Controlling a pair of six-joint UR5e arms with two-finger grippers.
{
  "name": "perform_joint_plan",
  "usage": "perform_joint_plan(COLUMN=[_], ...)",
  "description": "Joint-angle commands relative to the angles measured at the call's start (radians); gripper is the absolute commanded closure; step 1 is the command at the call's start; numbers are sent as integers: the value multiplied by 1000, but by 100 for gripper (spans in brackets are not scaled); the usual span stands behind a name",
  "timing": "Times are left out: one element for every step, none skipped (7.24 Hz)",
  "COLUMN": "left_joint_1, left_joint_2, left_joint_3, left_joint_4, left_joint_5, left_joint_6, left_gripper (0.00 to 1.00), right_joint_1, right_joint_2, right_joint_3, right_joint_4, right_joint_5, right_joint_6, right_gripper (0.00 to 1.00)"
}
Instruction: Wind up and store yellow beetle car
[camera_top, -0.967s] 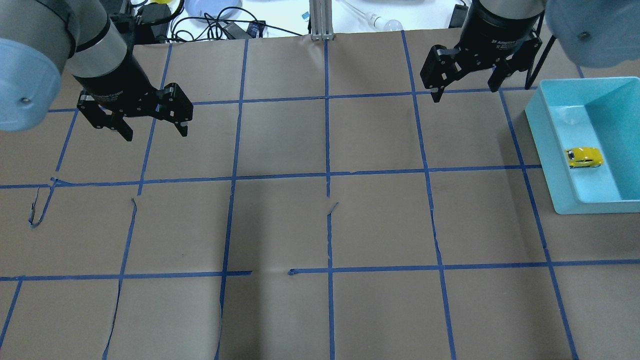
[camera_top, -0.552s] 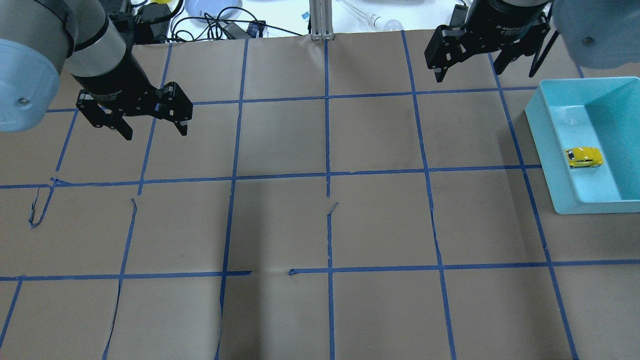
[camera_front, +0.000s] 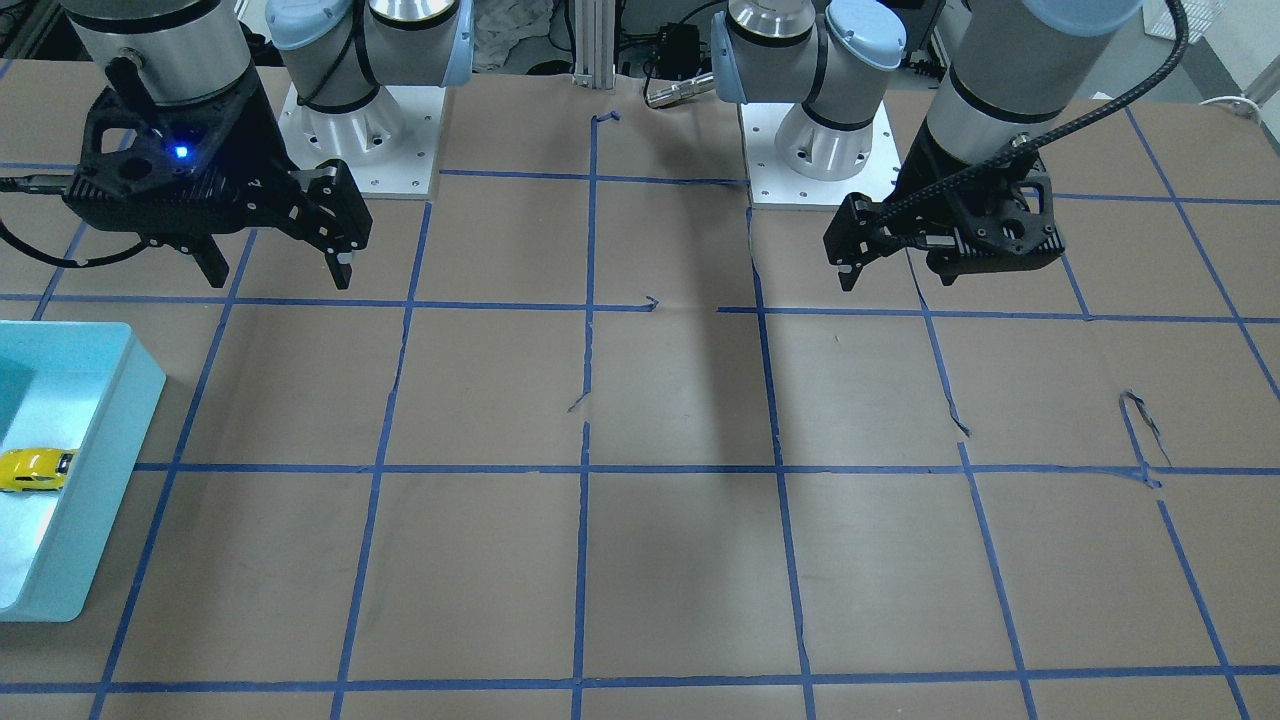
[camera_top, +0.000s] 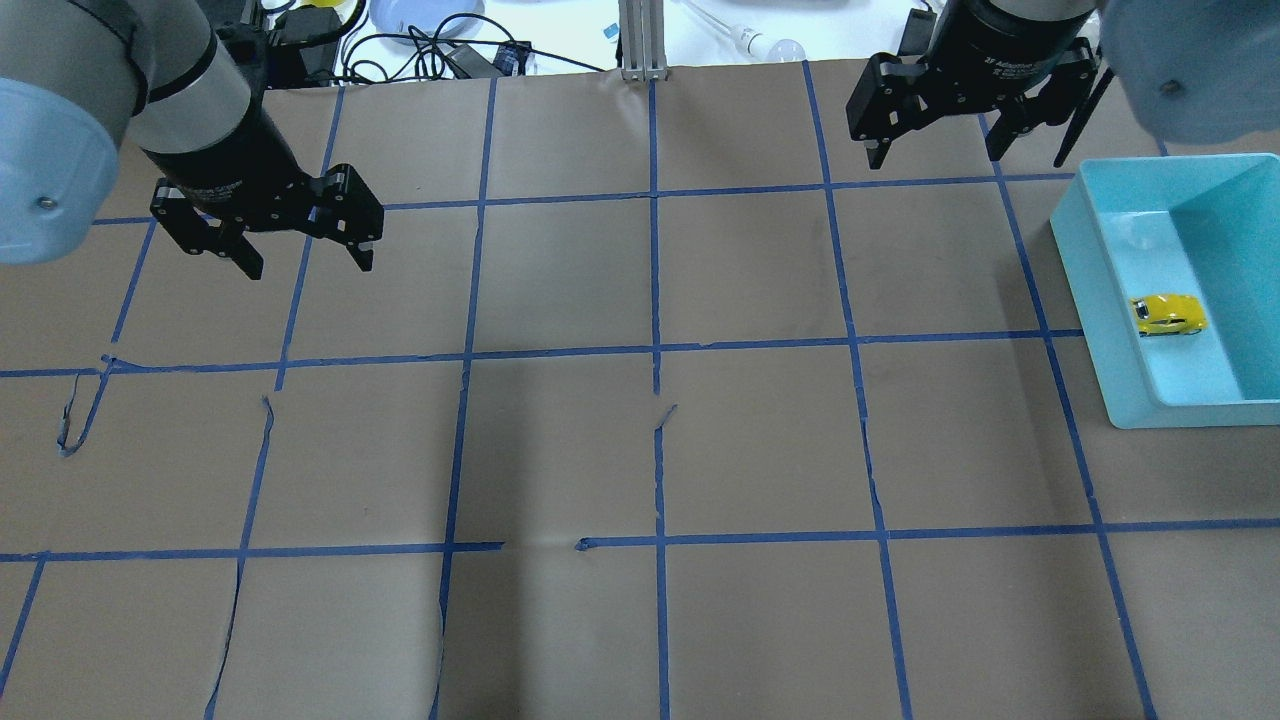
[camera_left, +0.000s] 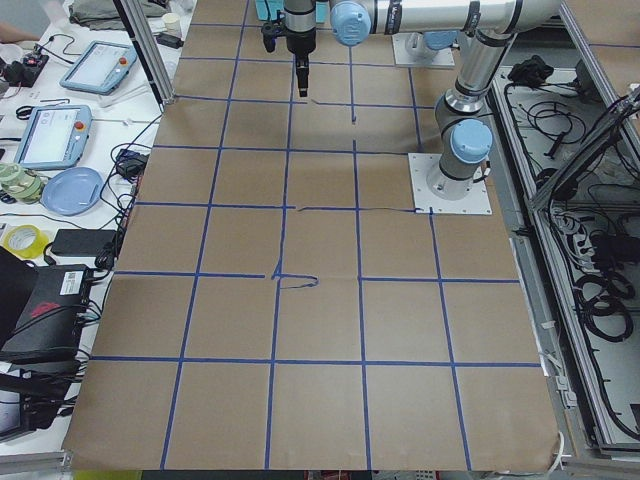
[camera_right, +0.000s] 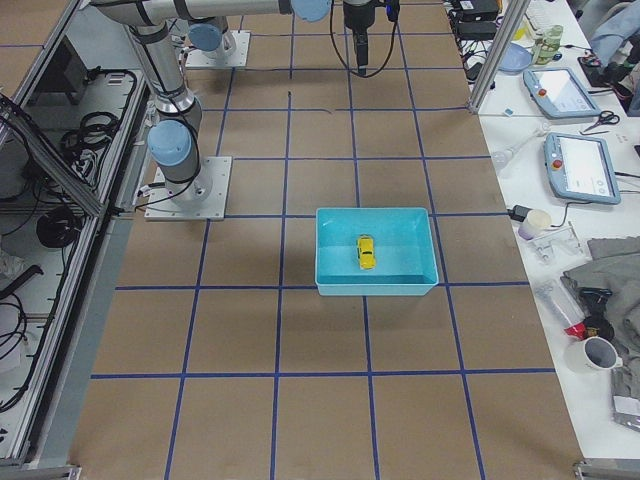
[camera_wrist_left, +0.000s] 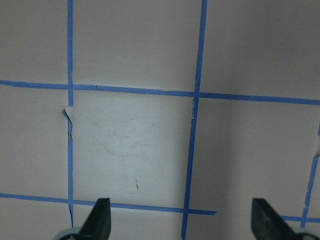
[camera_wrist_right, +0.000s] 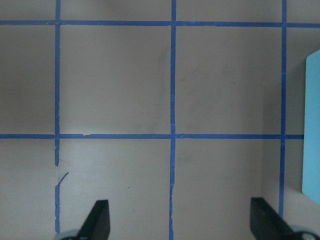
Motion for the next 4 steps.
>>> perform_joint_plan(left_joint_1=[0,0,0,0], left_joint_2=[-2,-4,-2,-7], left_joint_3=[0,0,0,0], left_joint_4=[2,3,3,3], left_joint_5=[-1,-4,-4,-6], left_joint_6=[0,0,0,0], left_gripper=[0,0,0,0], right_joint_1=[-1,-1,-1,-3], right_joint_2=[0,-1,-1,-1], right_joint_3=[1,1,1,-1], right_joint_4=[3,6,7,12], right_joint_5=[2,2,2,3], right_joint_6=[-1,-2,-2,-2], right_gripper=[0,0,0,0])
